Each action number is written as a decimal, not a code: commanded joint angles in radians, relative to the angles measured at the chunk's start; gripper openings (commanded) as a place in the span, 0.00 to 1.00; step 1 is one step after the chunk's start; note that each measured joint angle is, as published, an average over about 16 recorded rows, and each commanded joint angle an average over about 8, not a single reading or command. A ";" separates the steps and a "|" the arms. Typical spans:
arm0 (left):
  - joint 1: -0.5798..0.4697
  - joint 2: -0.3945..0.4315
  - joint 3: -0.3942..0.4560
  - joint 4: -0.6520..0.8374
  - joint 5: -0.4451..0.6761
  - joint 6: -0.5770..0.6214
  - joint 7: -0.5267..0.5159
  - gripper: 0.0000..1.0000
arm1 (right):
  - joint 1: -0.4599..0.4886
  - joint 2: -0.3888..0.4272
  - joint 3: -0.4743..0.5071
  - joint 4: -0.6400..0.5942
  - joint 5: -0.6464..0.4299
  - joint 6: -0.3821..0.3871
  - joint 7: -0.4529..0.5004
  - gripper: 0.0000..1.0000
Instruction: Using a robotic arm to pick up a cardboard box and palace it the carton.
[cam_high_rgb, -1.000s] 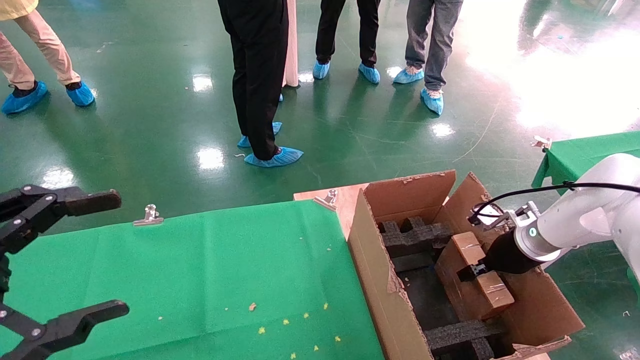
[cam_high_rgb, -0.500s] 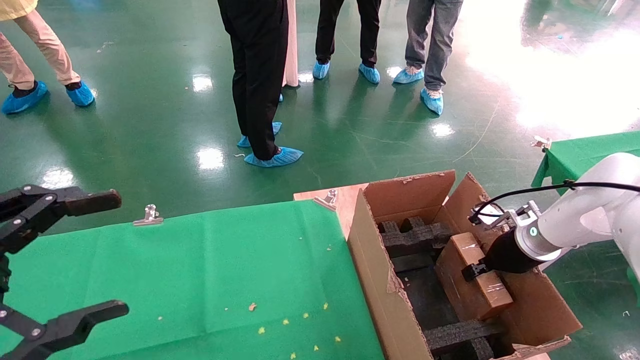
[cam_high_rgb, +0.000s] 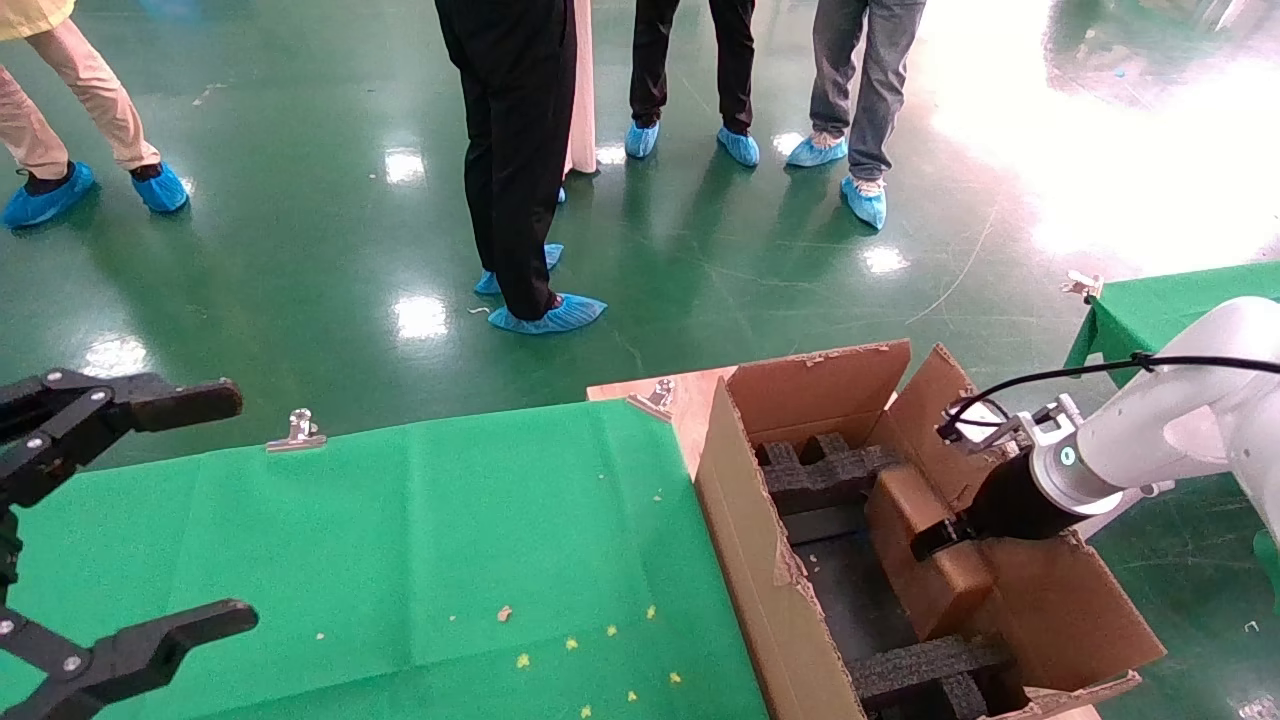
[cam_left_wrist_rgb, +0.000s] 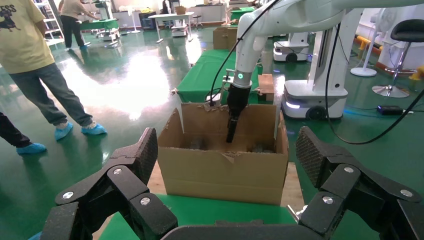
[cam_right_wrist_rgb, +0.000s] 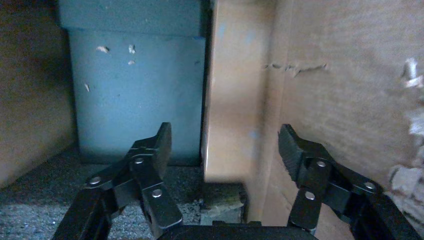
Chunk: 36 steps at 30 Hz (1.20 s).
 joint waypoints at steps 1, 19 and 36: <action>0.000 0.000 0.000 0.000 0.000 0.000 0.000 1.00 | 0.006 0.001 0.001 0.000 0.001 0.001 -0.001 1.00; 0.000 0.000 0.000 0.000 0.000 0.000 0.000 1.00 | 0.223 0.039 0.084 0.116 0.113 -0.028 -0.106 1.00; 0.000 0.000 0.000 0.000 0.000 -0.001 0.000 1.00 | 0.330 0.096 0.157 0.319 0.214 -0.122 -0.182 1.00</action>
